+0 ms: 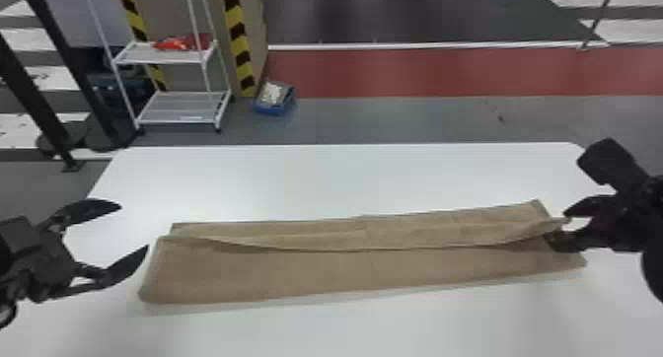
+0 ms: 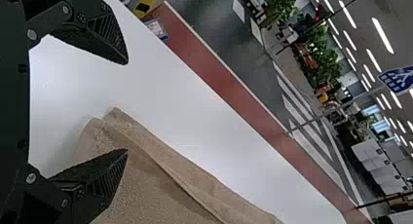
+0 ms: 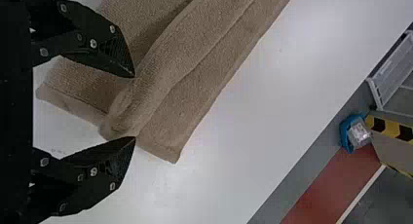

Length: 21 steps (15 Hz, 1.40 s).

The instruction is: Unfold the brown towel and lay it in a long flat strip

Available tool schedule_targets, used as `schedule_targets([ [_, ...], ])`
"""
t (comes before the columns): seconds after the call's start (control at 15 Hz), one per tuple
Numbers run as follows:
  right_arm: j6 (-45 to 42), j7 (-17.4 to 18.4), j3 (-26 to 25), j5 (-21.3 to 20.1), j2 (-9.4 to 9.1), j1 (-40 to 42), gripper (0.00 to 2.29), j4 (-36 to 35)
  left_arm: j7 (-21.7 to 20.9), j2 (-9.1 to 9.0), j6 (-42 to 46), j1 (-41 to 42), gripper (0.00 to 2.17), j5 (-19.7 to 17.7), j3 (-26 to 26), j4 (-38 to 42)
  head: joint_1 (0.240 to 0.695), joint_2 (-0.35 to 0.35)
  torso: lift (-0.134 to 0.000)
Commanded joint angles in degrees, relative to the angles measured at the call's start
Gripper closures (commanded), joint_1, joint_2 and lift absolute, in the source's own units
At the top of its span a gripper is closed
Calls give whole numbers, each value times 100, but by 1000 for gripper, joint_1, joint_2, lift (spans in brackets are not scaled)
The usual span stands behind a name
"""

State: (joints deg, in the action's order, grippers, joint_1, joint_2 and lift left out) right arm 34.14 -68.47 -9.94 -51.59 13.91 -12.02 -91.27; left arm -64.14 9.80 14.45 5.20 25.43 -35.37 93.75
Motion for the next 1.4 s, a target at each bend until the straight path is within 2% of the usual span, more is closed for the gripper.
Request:
schedule_targets([
  [0.0,326,396,98,-123,-11,-152,49,127,50,48,0,-10,70,-73,4,-41,695,27,-116],
  [0.07,414,606,98,-158,-46,-257,49,207,50,66,18,-45,70,-117,4,-94,695,21,-116],
  [0.27,537,897,133,-369,-125,-530,49,488,50,66,53,-45,83,-196,13,-155,695,-3,-116],
  [0.4,836,1336,230,-405,-143,-670,49,681,50,92,141,-45,83,-213,13,-217,695,-10,-116],
  [0.53,924,1573,265,-571,-195,-908,49,1024,59,163,176,-45,83,-266,101,-252,695,-29,-116],
  [0.67,924,1635,256,-712,-257,-1075,76,1305,50,163,176,-107,83,-257,206,-270,695,-39,-116],
  [0.73,976,1617,247,-695,-257,-1119,90,1375,50,172,176,-160,83,-257,285,-296,695,-44,-116],
  [0.87,994,1257,194,-651,-257,-1162,208,1402,24,172,193,-204,87,-249,356,-322,695,-56,-116],
  [1.0,976,1090,142,-589,-257,-1162,259,1393,-2,198,193,-204,87,-257,338,-331,695,-57,-116],
  [1.2,853,527,-254,-158,-248,-1171,286,1358,-2,215,229,-195,87,-266,329,-375,695,-49,-116],
  [1.33,748,475,-324,44,-204,-1198,286,1349,-11,215,246,-195,87,-257,338,-375,695,-37,-116],
])
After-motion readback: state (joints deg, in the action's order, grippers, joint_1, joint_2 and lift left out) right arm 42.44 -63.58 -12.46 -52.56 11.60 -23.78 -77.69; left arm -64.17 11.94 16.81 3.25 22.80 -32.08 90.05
